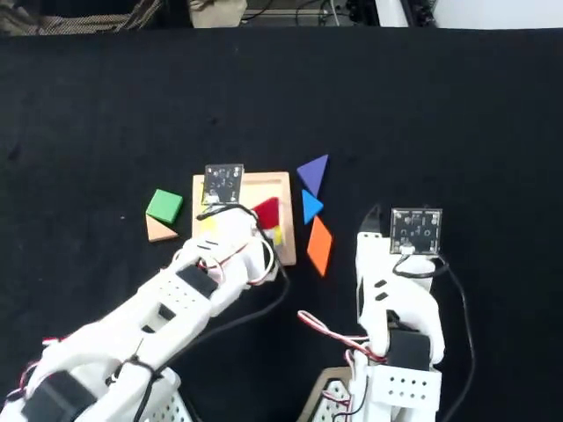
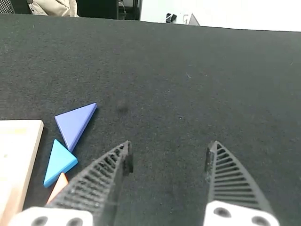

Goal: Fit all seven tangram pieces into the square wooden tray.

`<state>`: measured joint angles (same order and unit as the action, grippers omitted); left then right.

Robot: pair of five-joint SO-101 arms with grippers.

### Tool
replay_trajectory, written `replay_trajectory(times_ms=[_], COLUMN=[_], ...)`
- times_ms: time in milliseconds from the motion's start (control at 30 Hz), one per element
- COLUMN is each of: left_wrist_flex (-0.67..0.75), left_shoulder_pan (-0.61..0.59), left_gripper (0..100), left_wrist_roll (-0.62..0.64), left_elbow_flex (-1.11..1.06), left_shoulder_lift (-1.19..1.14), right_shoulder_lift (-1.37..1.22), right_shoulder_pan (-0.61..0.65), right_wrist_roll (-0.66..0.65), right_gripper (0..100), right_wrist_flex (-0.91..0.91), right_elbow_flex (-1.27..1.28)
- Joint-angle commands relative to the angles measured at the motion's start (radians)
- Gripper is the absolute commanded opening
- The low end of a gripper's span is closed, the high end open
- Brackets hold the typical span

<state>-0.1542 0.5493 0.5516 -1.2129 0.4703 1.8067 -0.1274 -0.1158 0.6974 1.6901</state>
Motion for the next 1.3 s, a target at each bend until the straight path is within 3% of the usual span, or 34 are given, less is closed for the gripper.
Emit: replay_trajectory(times_ms=[0, 300, 567, 933, 1100, 1267], left_wrist_flex=[0.017, -0.18, -0.19, -0.141, 0.044, 0.052], left_shoulder_pan=[0.007, 0.013, 0.007, -0.239, -0.323, -0.285], left_gripper=[3, 12, 13, 13, 13, 13], left_wrist_roll=[0.011, 0.101, 0.098, -0.18, -0.235, -0.239], left_elbow_flex=[0.077, 0.153, 0.101, 0.102, 0.091, 0.243], left_shoulder_lift=[-0.087, -0.057, 0.078, 0.267, 0.147, -0.144], right_shoulder_lift=[0.058, 0.058, 0.058, 0.058, 0.058, 0.058], right_shoulder_pan=[0.014, 0.014, 0.014, 0.015, 0.015, 0.015], right_wrist_roll=[0.005, 0.005, 0.005, 0.005, 0.005, 0.005], right_gripper=[26.1, 26.1, 26.1, 26.1, 26.1, 26.1], right_wrist_flex=[-0.014, -0.014, -0.014, -0.014, -0.014, -0.014], right_elbow_flex=[-0.005, -0.005, -0.005, -0.005, -0.005, -0.005])
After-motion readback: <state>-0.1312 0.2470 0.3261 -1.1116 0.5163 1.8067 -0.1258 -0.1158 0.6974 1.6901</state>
